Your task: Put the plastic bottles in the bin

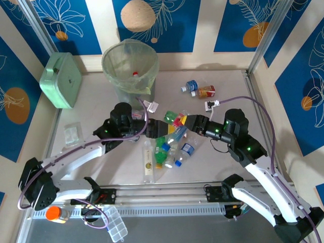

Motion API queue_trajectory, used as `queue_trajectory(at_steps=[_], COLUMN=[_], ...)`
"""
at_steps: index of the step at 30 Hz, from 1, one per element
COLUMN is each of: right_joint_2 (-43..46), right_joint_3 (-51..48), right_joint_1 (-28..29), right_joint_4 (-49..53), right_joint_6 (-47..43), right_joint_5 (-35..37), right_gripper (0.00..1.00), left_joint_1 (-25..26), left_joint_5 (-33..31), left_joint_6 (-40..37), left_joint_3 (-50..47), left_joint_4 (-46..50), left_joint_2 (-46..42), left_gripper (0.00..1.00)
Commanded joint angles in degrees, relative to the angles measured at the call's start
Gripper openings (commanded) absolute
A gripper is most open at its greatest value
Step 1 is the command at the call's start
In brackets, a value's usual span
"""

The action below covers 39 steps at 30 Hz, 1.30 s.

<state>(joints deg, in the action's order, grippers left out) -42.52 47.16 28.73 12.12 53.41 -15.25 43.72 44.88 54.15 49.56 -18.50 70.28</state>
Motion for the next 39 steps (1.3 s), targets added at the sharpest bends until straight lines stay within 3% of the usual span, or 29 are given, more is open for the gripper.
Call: queue_trajectory(at_steps=[1,12,23,30,34,39], right_joint_2=[0.91,0.90,0.51,0.50,1.93,4.87], right_joint_3=[1.00,0.24,-0.56,0.86,2.16,4.90], right_joint_1=[-0.17,-0.34,-0.35,-0.34,0.01,0.34], right_joint_4=[-8.22,-9.77,-10.63,-7.51,-3.94,2.20], right_joint_6=[-1.01,-2.38,-1.99,-3.48,-4.98,-7.64], right_joint_5=[-5.08,-5.06,-4.18,-2.01,1.72,8.19], right_gripper=[0.52,0.54,0.58,0.70,0.97,0.99], left_joint_1=[0.86,1.69,1.92,1.80,1.48,-0.17], left_joint_5=[6.36,9.24,9.43,8.84,8.01,5.26], left_joint_6=[9.71,15.73,15.43,11.65,6.73,-1.10], left_joint_3=[-1.61,-2.09,-2.45,-1.56,0.14,4.19], left_joint_4=[-16.02,-26.31,-27.41,-22.74,-16.14,-3.34], left_joint_2=[1.28,3.12,4.12,3.97,2.74,1.19], left_gripper=[0.99,0.80,0.58,0.51,0.50,0.47])
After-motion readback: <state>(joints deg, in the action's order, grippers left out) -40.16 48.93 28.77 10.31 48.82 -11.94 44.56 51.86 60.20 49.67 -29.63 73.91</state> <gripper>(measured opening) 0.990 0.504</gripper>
